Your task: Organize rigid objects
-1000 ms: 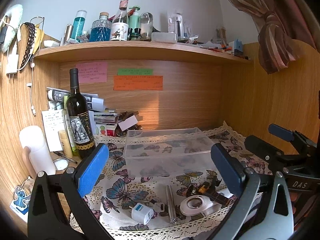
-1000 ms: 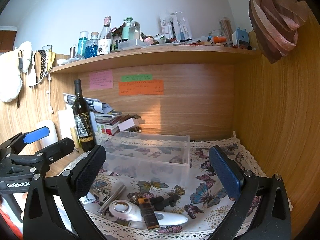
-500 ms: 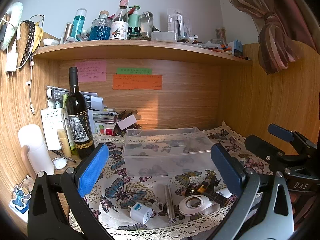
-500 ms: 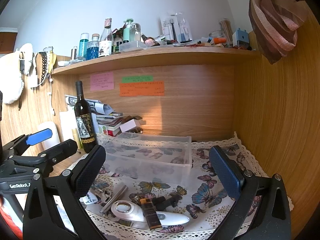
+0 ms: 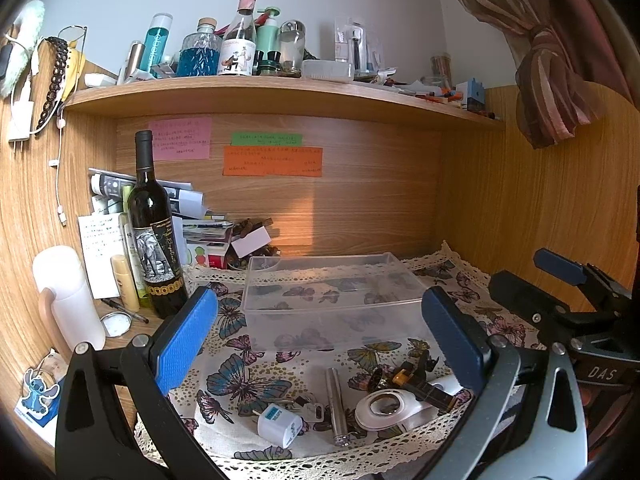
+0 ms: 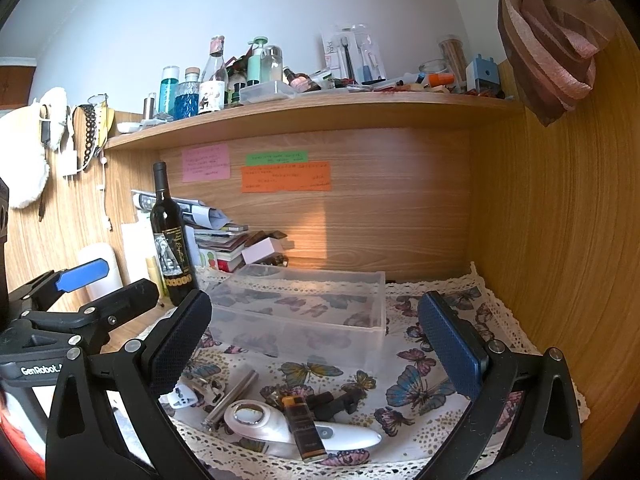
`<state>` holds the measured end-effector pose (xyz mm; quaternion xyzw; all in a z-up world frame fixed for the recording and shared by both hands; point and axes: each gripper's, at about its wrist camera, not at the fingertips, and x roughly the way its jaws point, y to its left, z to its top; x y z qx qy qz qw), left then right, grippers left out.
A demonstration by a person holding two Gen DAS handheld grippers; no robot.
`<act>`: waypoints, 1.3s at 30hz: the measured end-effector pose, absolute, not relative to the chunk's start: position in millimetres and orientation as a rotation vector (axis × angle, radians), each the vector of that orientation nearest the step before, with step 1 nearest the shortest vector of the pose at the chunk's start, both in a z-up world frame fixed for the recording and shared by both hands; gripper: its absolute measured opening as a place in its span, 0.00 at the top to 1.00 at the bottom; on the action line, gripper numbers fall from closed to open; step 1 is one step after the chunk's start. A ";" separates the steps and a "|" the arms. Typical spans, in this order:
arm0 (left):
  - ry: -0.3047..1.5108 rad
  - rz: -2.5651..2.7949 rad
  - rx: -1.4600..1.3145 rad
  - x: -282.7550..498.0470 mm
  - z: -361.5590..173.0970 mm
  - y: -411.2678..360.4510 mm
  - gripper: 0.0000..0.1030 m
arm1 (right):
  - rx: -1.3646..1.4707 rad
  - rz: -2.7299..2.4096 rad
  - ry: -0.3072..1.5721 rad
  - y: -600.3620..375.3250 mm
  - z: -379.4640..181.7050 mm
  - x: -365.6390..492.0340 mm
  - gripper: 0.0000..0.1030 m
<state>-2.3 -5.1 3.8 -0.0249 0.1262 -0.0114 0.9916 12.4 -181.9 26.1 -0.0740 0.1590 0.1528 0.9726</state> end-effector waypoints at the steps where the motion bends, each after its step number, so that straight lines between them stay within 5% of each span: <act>1: 0.253 -0.025 -0.051 -2.2 3.7 -4.9 0.00 | -0.149 0.310 0.321 -182.1 26.1 12.4 0.00; 12: 0.248 -0.041 -0.056 -1.9 2.0 -2.2 0.00 | -0.152 0.335 0.321 -181.8 22.6 13.7 0.00; 27: 0.467 -0.010 -0.105 23.7 -46.7 38.0 0.28 | -0.149 0.363 0.520 -197.5 -14.4 41.2 0.37; 39: 0.676 -0.037 -0.099 35.5 -111.4 42.3 0.37 | -0.201 0.413 0.740 -188.5 -69.5 49.6 0.61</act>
